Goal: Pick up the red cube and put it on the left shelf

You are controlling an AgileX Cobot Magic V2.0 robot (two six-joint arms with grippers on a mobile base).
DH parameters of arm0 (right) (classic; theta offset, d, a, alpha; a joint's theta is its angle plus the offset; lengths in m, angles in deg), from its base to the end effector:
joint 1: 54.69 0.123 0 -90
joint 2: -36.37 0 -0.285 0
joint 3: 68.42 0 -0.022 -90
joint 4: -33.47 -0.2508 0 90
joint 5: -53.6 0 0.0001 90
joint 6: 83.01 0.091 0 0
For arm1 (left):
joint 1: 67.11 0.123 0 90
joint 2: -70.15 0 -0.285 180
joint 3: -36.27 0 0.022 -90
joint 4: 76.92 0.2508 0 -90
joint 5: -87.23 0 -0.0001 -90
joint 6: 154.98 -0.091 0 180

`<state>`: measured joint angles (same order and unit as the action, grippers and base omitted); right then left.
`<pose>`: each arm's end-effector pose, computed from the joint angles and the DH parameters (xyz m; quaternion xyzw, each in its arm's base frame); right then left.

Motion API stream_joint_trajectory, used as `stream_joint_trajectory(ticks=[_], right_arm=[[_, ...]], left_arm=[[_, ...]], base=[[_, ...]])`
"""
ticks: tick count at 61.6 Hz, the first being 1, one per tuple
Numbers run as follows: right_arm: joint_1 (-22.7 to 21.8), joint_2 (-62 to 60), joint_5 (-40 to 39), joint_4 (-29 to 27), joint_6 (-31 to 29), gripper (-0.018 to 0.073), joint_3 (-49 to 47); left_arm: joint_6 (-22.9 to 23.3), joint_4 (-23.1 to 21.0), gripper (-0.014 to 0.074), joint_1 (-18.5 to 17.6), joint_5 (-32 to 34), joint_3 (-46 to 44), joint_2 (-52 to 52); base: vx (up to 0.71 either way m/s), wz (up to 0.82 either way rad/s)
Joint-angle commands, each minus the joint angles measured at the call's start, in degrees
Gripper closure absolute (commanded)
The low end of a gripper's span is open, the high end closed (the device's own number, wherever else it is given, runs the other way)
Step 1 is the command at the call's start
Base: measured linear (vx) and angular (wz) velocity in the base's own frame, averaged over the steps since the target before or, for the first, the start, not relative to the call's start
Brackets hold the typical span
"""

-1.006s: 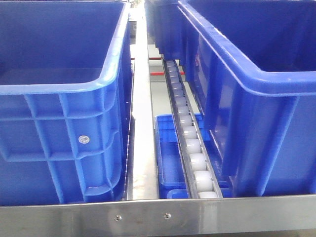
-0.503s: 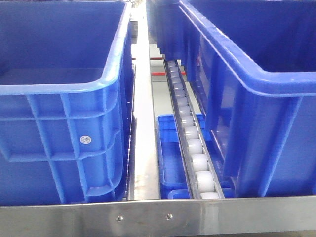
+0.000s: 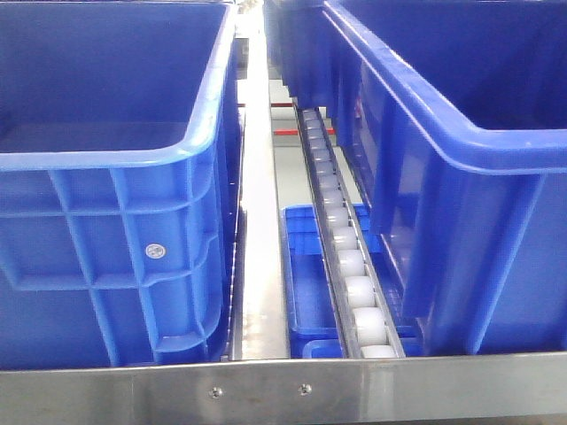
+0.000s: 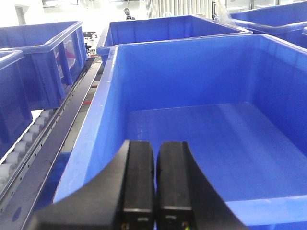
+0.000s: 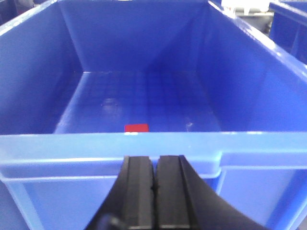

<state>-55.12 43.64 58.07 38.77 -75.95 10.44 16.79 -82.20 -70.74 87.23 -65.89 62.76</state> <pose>0.0570 -0.0011 0.1969 0.0162 0.7105 0.0057 0.7035 0.0560 -0.0036 0.2099 0.0389 0.6760 -0.0044 0.7359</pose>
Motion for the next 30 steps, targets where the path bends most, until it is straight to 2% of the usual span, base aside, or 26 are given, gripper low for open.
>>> stream_joint_trajectory(ticks=[1, 30], right_arm=[[-0.34, -1.05, -5.6, -0.08, -0.77, 0.0508, -1.37], [-0.34, -1.05, -5.46, -0.08, -0.77, 0.0508, -1.37]], left_arm=[[-0.08, -0.32, 0.0491, -0.16, 4.78, 1.26, -0.47], [-0.08, -0.32, 0.0491, -0.16, 4.78, 1.26, -0.47]], base=[[-0.08, -0.48], [0.0, -0.02]])
